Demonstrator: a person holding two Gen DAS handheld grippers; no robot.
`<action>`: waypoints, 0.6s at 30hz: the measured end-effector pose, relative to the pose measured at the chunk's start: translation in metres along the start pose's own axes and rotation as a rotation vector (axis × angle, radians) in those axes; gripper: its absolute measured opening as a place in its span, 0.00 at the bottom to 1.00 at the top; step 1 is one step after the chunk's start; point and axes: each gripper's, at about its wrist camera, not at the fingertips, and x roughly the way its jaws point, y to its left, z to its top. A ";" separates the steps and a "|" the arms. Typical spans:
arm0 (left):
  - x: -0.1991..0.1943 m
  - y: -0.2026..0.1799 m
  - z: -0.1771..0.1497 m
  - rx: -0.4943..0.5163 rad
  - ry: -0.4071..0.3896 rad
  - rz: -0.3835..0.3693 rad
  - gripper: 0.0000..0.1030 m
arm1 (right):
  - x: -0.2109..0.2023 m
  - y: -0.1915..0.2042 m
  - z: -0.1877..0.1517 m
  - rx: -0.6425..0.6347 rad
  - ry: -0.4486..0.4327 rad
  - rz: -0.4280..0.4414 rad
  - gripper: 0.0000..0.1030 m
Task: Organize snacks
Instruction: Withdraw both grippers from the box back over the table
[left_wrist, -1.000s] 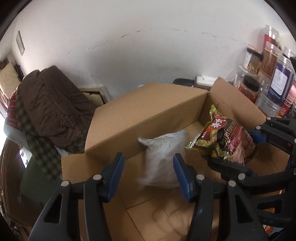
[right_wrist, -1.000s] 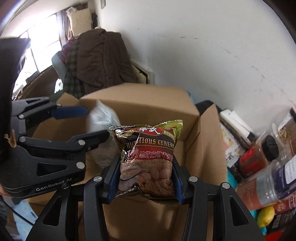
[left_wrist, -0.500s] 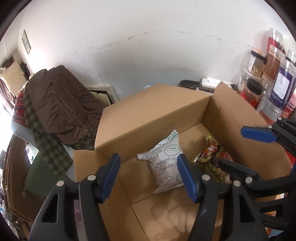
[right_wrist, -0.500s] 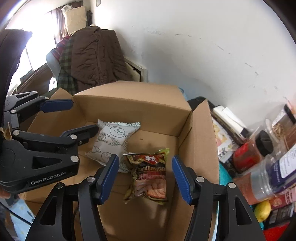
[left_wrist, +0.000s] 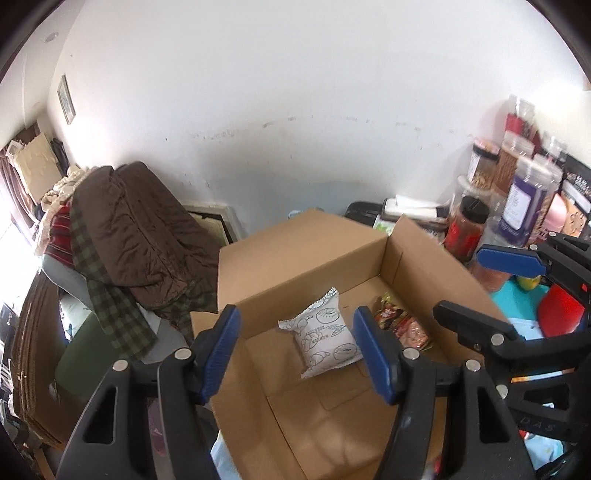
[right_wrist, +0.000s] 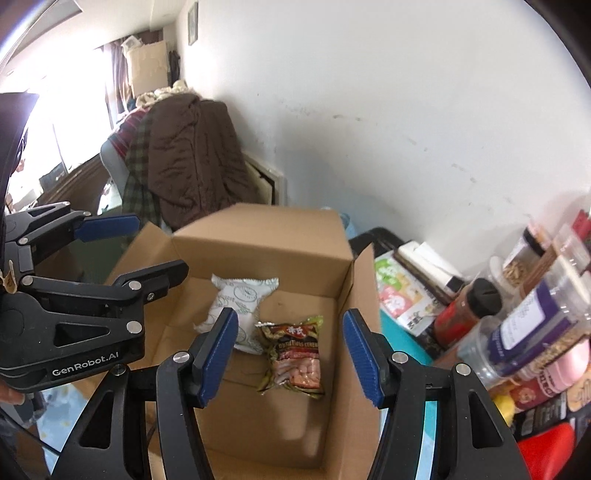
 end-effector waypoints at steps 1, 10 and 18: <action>-0.008 0.000 0.000 0.000 -0.012 -0.001 0.61 | -0.007 0.001 0.001 -0.002 -0.011 -0.003 0.58; -0.071 -0.004 -0.001 -0.012 -0.102 -0.007 0.61 | -0.066 0.011 0.001 -0.011 -0.095 -0.028 0.58; -0.122 -0.009 -0.015 -0.019 -0.171 -0.004 0.77 | -0.115 0.019 -0.012 -0.014 -0.152 -0.053 0.63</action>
